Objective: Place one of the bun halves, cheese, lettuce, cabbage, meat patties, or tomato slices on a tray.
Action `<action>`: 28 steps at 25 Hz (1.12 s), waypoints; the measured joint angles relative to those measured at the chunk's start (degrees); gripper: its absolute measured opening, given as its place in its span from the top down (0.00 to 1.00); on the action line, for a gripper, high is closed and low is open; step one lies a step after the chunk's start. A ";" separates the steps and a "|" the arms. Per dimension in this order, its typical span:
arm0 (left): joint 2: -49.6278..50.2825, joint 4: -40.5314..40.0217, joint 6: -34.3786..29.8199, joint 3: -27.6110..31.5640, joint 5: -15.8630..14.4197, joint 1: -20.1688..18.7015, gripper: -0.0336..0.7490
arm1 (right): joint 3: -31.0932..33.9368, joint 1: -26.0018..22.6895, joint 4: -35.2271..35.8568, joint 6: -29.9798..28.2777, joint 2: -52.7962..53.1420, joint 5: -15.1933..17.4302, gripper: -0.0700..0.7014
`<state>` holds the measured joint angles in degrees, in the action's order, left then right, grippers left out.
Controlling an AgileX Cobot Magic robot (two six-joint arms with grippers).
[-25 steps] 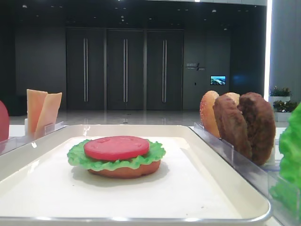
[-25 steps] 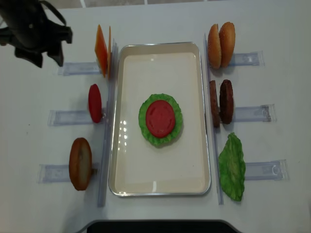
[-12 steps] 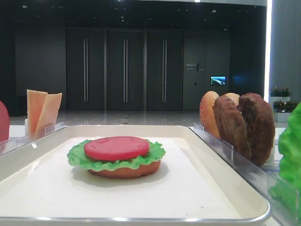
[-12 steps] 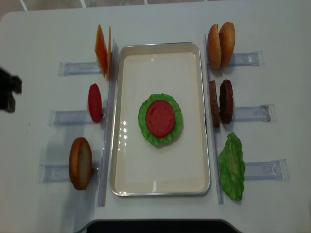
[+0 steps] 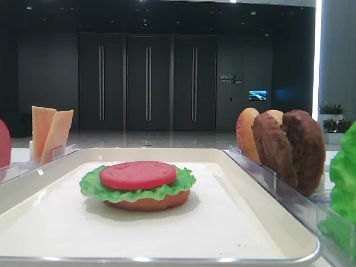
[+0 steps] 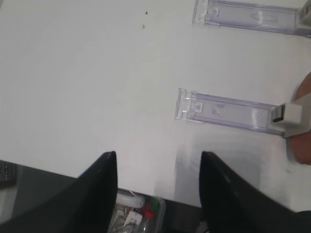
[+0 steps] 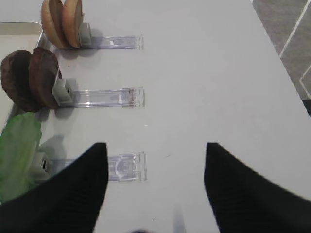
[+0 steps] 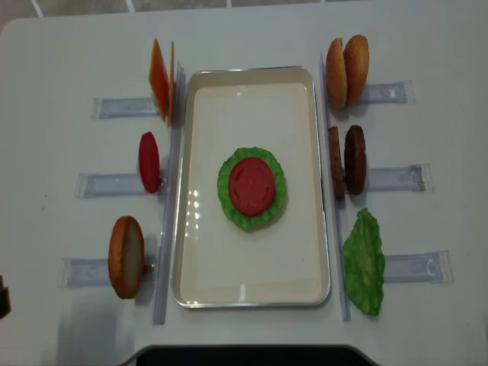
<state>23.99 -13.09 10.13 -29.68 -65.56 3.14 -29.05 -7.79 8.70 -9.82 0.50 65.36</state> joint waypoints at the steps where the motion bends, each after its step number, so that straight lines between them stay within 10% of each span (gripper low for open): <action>1: -2.59 0.28 -0.18 0.66 -0.37 0.00 0.43 | 0.00 0.00 0.00 0.00 0.00 0.00 0.37; 28: -24.83 12.44 -12.25 2.62 1.84 0.00 0.52 | 0.00 0.00 0.05 0.00 0.00 0.00 0.37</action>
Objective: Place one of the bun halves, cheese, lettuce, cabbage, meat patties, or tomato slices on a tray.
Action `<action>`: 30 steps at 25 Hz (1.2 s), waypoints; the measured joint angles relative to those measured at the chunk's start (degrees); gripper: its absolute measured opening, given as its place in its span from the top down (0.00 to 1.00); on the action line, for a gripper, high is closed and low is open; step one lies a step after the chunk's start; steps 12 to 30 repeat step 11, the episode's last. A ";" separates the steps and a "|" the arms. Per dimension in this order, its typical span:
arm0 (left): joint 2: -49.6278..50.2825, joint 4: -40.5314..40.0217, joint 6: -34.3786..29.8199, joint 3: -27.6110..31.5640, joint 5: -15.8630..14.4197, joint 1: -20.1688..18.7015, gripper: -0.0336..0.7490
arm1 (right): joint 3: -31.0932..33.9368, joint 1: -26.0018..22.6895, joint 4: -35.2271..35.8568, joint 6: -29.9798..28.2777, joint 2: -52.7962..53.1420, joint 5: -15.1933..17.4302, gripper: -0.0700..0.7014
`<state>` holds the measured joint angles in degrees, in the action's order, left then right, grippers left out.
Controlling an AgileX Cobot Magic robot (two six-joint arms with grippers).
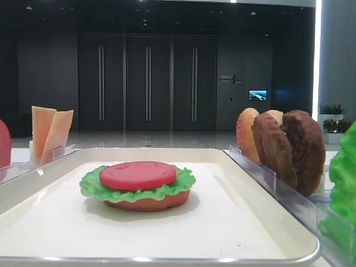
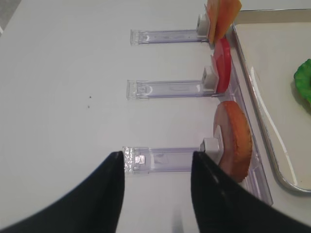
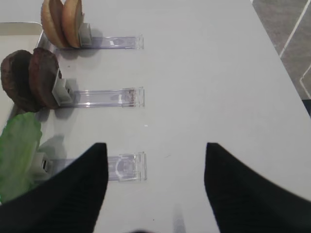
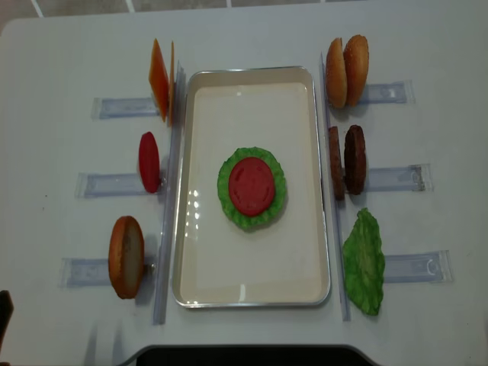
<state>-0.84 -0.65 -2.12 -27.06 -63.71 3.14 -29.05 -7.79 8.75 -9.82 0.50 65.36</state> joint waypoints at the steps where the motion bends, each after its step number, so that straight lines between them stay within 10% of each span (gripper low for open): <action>1: 0.00 0.00 0.00 0.00 0.00 0.00 0.52 | 0.00 0.00 0.00 0.00 0.00 0.00 0.37; 30: 0.00 0.00 0.00 0.00 0.00 0.00 0.53 | 0.00 0.00 0.00 0.05 0.00 0.00 0.37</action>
